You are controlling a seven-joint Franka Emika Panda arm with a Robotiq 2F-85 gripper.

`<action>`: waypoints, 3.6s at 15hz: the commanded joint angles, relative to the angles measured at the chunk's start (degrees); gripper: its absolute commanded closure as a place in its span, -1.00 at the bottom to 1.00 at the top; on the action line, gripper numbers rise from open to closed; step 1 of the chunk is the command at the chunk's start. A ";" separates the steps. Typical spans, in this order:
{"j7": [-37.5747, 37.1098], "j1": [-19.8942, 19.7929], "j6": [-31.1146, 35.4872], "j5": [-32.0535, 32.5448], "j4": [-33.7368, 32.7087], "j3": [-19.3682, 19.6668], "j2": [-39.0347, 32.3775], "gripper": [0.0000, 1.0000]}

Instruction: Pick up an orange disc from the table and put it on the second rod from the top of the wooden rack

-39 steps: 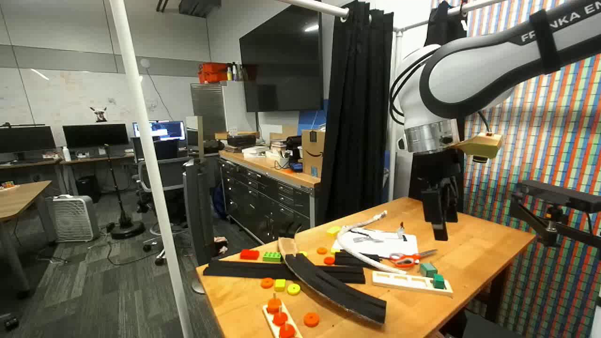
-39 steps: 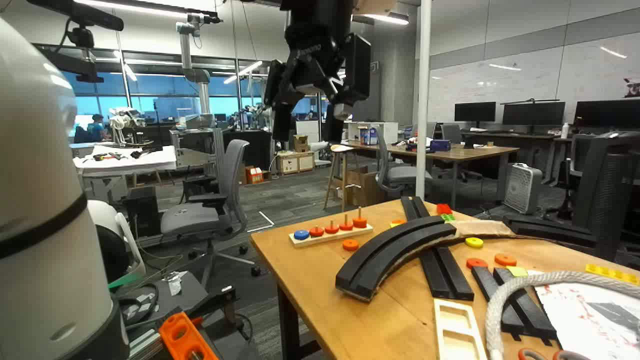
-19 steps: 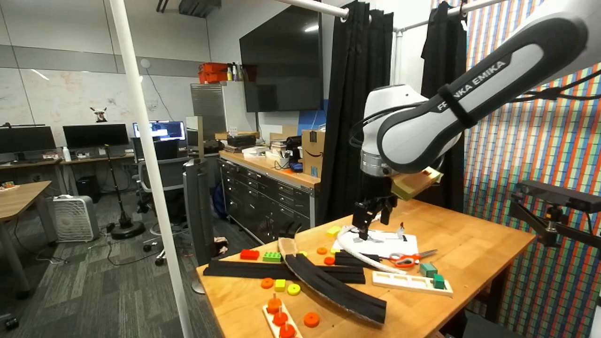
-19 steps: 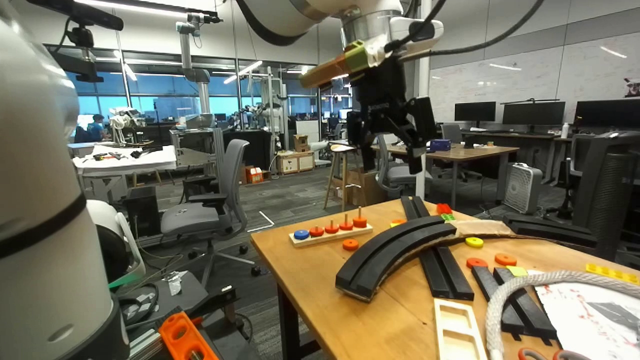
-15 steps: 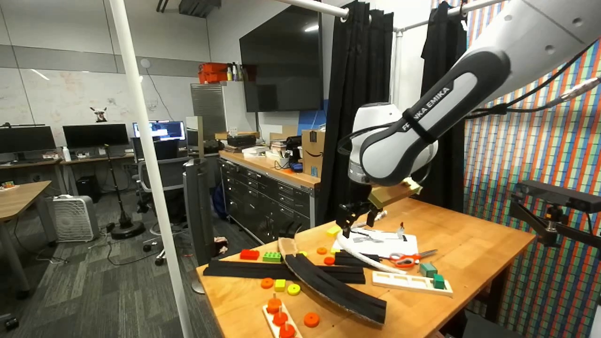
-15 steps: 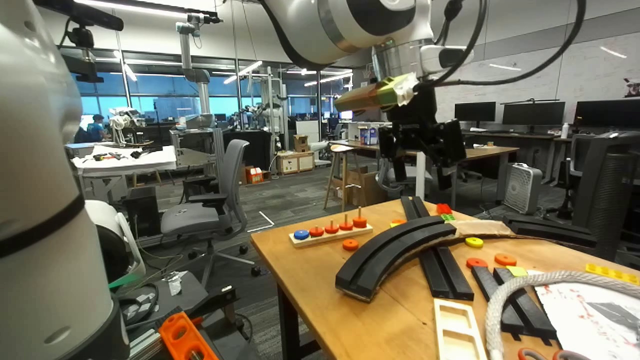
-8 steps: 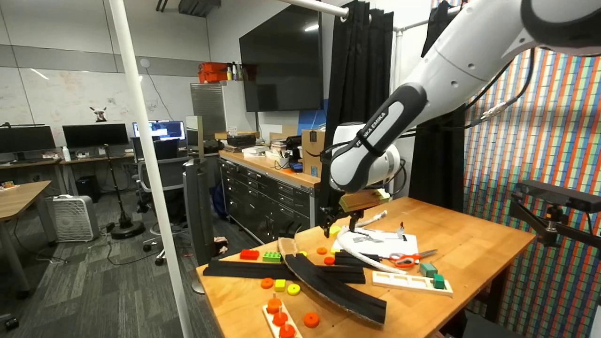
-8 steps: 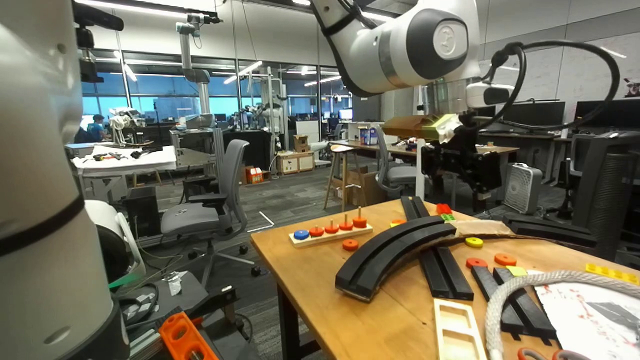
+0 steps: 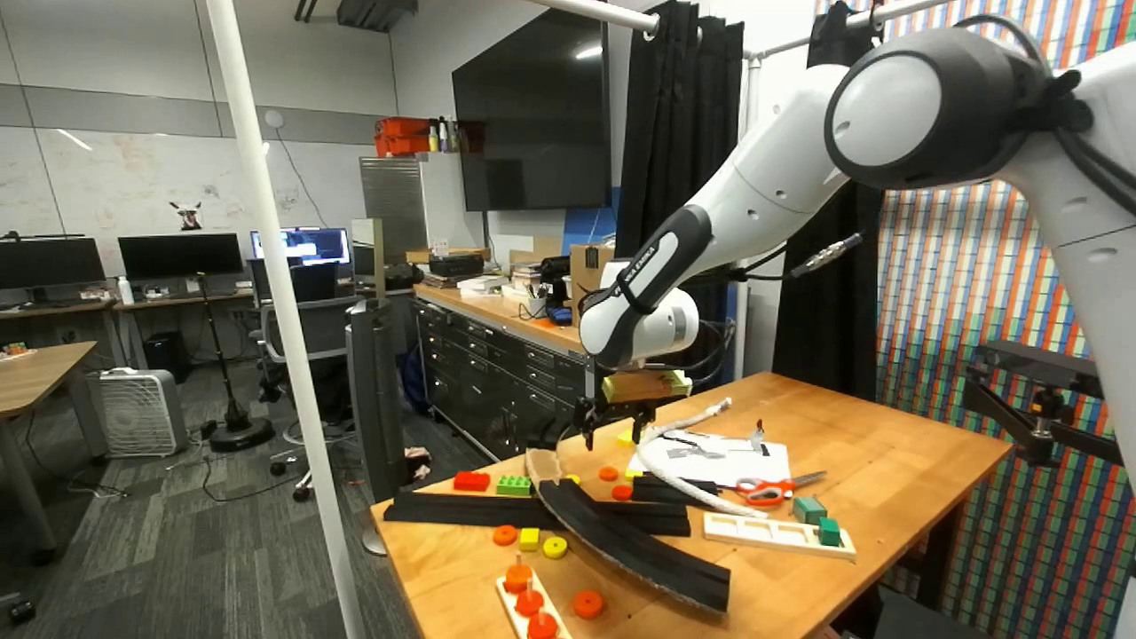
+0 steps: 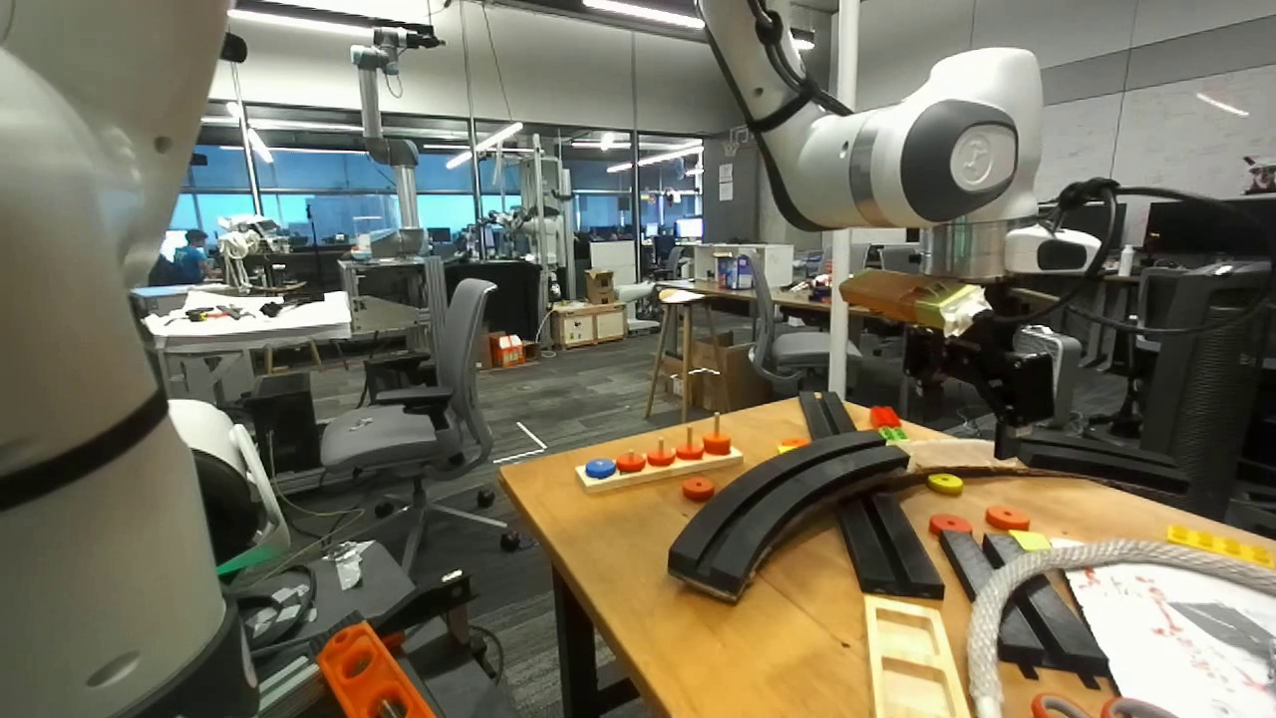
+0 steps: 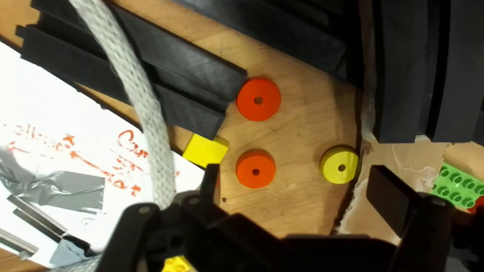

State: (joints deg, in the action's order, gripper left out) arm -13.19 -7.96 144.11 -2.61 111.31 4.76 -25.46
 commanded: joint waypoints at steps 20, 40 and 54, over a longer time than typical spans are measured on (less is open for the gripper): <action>7.73 -5.30 -15.86 -7.27 -31.76 -2.06 -24.61 -1.00; 8.56 -5.73 -20.08 -7.20 -31.75 -1.96 -23.71 -1.00; 8.97 -5.10 -21.02 -6.38 -32.19 -1.53 -23.16 0.56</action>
State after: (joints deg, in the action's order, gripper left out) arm -5.38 -13.22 124.50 -8.28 79.80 3.46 -49.05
